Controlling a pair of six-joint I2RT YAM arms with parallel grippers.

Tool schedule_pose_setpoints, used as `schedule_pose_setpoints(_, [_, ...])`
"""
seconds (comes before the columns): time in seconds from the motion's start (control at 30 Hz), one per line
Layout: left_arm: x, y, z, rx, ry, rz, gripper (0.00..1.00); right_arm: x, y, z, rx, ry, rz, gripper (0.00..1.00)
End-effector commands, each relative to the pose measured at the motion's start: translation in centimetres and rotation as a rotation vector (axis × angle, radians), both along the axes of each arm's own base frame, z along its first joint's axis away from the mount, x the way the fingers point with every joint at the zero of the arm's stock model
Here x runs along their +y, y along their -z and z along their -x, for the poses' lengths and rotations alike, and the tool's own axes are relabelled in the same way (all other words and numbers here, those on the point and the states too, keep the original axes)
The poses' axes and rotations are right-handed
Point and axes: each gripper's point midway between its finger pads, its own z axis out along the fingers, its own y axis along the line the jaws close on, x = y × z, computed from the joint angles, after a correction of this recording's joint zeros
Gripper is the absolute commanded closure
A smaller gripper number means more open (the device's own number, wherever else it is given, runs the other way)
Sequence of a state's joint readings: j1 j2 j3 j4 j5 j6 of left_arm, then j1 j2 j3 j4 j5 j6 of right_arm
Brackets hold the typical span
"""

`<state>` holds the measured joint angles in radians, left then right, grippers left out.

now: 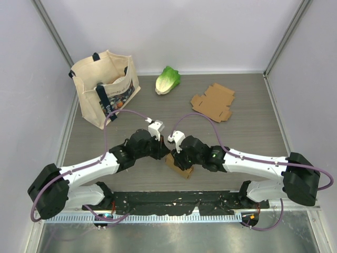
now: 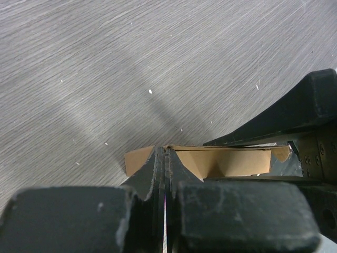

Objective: Fold the paper box

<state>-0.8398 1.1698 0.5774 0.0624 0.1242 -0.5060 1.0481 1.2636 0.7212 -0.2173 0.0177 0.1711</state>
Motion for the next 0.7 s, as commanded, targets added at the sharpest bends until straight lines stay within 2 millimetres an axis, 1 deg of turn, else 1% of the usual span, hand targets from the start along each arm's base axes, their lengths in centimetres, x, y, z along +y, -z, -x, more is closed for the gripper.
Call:
schedule_pose_setpoints(0.0, [0.4,0.2,0.2,-0.019,-0.029,0.011,1.00,0.6,-0.8,-1.5,-0.059,0.071,-0.032,0.73])
schedule_pose_setpoints(0.17, [1.0,1.6,0.5,-0.024,-0.060,-0.025,1.00,0.6,-0.8,-2.0,-0.077,0.079,-0.020,0.72])
schedule_pose_setpoints(0.2, [1.2,1.9,0.6,-0.022,-0.065,-0.035,1.00,0.6,-0.9,-2.2,-0.084,0.081,-0.019,0.71])
schedule_pose_setpoints(0.23, [1.7,2.0,0.2,-0.033,-0.096,-0.048,1.00,0.5,-0.7,-2.2,-0.088,0.077,-0.003,0.71])
schedule_pose_setpoints(0.27, [2.0,2.3,0.2,-0.031,-0.103,-0.061,1.00,0.4,-0.6,-2.3,-0.090,0.080,0.002,0.69])
schedule_pose_setpoints(0.33, [2.4,2.2,0.2,-0.044,-0.118,-0.063,1.00,0.1,-0.6,-2.4,-0.097,0.084,0.013,0.68])
schedule_pose_setpoints(0.37, [2.8,2.5,0.2,-0.044,-0.125,-0.075,1.00,0.0,-0.7,-2.5,-0.105,0.085,0.015,0.67])
schedule_pose_setpoints(0.43, [3.2,2.3,0.2,-0.059,-0.137,-0.080,1.00,-0.1,-0.6,-2.5,-0.109,0.085,0.021,0.66])
schedule_pose_setpoints(0.47, [3.5,2.5,0.2,-0.060,-0.137,-0.092,1.00,-0.2,-0.7,-2.5,-0.109,0.087,0.021,0.65])
schedule_pose_setpoints(0.67, [3.6,3.5,0.5,-0.043,-0.131,-0.099,1.00,-0.2,-0.3,-2.5,-0.106,0.092,0.029,0.61])
